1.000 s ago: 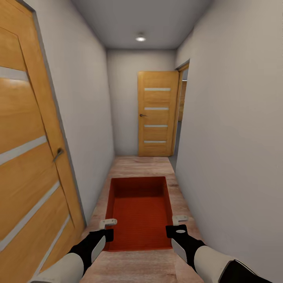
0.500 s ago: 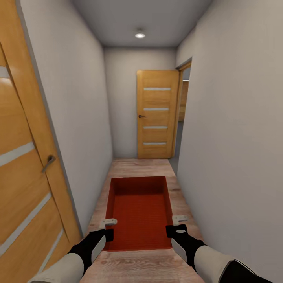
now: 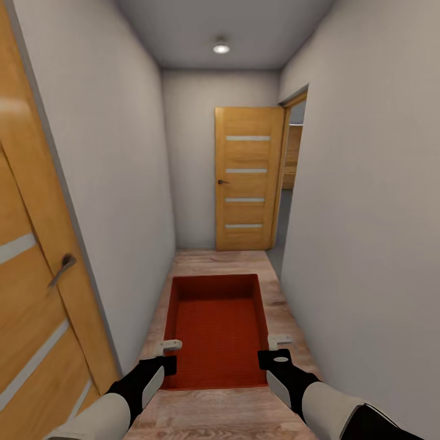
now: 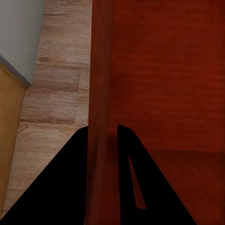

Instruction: Move the two storage containers from the living room to the garage. In the garage, place one container on the floor and stack the other container on top of it (either order is fine).

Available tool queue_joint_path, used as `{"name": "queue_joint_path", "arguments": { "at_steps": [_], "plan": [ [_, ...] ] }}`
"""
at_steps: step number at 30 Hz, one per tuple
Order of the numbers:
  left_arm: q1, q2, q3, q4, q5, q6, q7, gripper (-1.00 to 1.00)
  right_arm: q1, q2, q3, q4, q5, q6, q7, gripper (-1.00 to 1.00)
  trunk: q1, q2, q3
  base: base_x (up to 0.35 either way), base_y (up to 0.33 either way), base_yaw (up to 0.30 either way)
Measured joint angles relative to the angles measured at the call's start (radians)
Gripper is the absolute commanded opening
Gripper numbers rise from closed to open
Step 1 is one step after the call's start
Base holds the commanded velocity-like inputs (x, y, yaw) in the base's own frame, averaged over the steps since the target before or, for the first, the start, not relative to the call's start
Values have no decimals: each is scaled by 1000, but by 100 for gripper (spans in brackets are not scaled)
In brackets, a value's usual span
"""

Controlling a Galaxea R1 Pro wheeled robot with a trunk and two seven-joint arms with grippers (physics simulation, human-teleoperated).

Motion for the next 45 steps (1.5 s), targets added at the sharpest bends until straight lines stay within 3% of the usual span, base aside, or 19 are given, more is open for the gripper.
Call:
{"name": "queue_joint_path", "arguments": {
  "at_steps": [45],
  "plan": [
    [0,1,0,0,1,-1,-1,-100,0,0,0,-1,1,0,0,-100,0,0,0,323,20,0]
  ]
}}
